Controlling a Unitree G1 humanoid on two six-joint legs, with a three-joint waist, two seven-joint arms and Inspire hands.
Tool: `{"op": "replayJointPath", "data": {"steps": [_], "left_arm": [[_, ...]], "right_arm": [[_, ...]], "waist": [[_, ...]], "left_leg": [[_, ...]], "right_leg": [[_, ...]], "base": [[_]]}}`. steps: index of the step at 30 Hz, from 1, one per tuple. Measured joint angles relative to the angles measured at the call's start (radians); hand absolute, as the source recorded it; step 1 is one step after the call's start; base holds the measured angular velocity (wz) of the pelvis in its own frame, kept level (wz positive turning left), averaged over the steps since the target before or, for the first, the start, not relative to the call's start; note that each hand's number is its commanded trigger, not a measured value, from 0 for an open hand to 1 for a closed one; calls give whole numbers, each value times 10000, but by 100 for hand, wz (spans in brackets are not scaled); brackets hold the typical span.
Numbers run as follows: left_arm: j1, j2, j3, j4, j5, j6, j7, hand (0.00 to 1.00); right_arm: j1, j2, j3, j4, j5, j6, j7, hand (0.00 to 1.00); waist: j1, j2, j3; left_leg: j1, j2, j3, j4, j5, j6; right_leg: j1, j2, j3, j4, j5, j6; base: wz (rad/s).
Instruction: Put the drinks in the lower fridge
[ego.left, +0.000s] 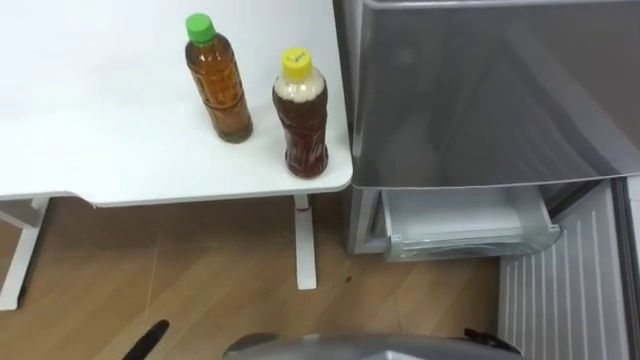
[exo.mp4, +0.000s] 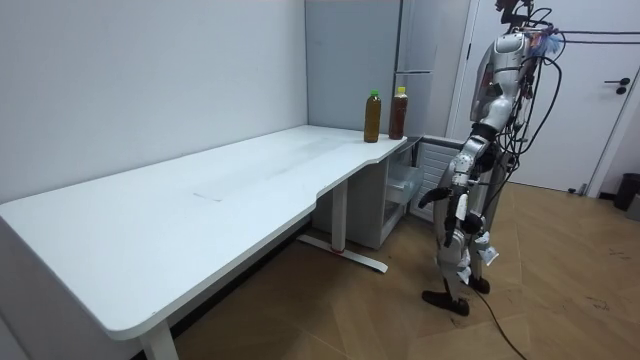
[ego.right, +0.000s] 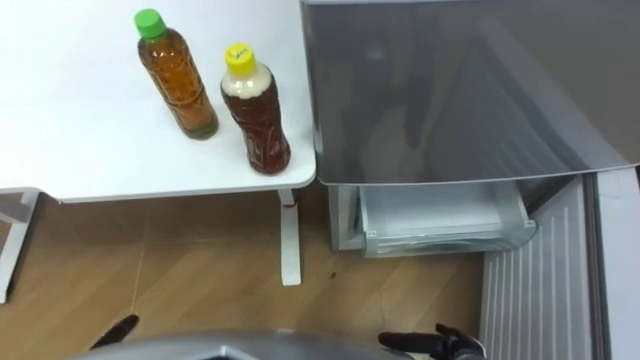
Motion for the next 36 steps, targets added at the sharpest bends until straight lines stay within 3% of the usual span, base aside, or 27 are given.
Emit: {"op": "replayJointPath", "data": {"steps": [3, 5, 12, 16, 19, 26, 28, 31, 36], "left_arm": [[58, -1, 31, -590, -870, -304, 767, 0], [61, 11, 29, -1255, -880, -533, 1350, 0], [34, 231, 3, -4762, -771, -1613, 3321, 0], [-172, 382, 0, -6342, 248, -1920, 4215, 0], [-257, 385, -43, -7367, 1773, -1933, 4648, 0], [-651, 504, -80, -10255, 5191, -1924, 4792, 0], [-650, 467, -100, -11147, 6801, -1912, 4606, 0], [-649, 468, -88, -12311, 7749, -1916, 4199, 0], [-650, 467, -270, -13479, 8374, -1935, 3194, 0]], "right_arm": [[235, -38, -73, -301, -95, 0, 23, 0], [313, -44, -72, -432, -99, -12, -6, 0], [372, -50, -74, -509, -337, -126, -194, 0], [367, -43, -59, -695, -751, -120, -243, 0], [366, -2, -58, -769, -855, -123, -410, 0], [375, -6, -51, -763, -943, -137, -391, 0], [388, 3, -59, -616, -917, -264, -369, 0], [405, 2, -49, -547, -857, -494, -220, 0], [376, -36, -46, -305, -623, -865, 186, 0]], "waist": [[189, 56, -34], [194, 65, -40], [215, 128, -80], [218, 114, -86], [162, 83, -89], [177, 101, -80], [155, 82, -73], [155, 72, -70], [130, 40, -57]], "left_leg": [[111, 0, -8, -63, 0, 1], [56, -5, -67, -41, 0, 2], [36, -28, -137, -78, 4, 2], [45, -49, -250, -87, 4, 3], [66, -86, -424, -78, 4, 2], [-14, -140, -728, -29, 3, 5], [9, -150, -764, -30, 4, 5], [42, -174, -804, -43, 6, 9], [-6, -187, -819, -29, 8, 10]], "right_leg": [[10, 3, 128, 19, 0, -1], [-4, 12, 79, 16, 2, -2], [6, 22, 13, 17, 5, -7], [-10, 24, 129, -5, 4, -6], [15, 18, 62, -2, 5, -6], [50, 14, -119, 10, 7, -6], [111, 15, -153, -13, 6, -4], [166, 4, -169, -46, -1, 7], [201, 8, -196, -159, 2, 10]], "base": [[-8], [4], [1], [-5], [0], [9], [4], [4], [4]]}}
